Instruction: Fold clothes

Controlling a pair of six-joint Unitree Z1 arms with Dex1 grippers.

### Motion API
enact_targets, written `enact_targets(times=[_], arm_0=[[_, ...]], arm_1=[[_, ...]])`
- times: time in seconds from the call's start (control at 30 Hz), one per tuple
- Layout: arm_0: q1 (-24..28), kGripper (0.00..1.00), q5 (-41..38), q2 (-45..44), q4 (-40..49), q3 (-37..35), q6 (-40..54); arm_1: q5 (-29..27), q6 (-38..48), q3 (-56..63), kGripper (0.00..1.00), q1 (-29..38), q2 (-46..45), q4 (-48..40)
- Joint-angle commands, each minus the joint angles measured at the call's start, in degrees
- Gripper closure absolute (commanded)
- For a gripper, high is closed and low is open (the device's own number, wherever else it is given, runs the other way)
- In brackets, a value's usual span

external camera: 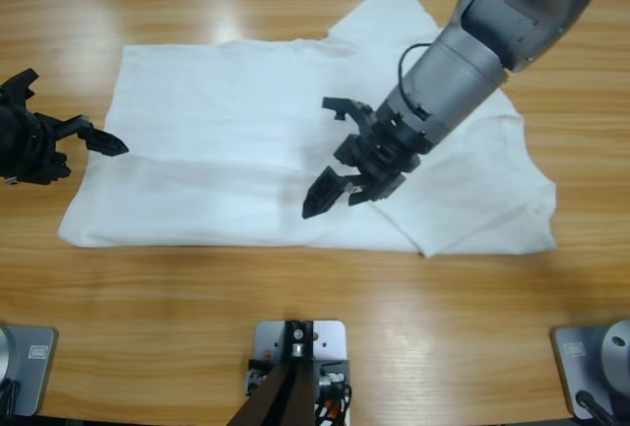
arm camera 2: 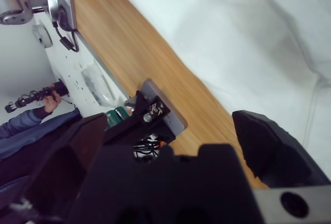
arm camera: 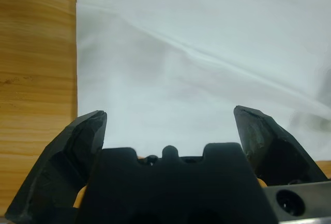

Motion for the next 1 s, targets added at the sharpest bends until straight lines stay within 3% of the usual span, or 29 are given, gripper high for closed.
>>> enact_targets(times=[0.03,0.63,1.0], arm_0=[[-0.4,0.036,1.1,3.2,-1.5,1.9,1.6],[0.8,0.036,1.5,3.5,-1.7,3.2,2.4],[1.3,0.036,1.5,3.9,-1.7,3.4,3.0]], arm_1=[[0.7,-0.7,-3.4,0.013,1.3,6.7,1.0],[-0.8,-1.3,-3.9,0.013,2.7,10.6,1.1],[-5.9,-1.5,-4.7,0.013,-1.1,10.0,2.3]])
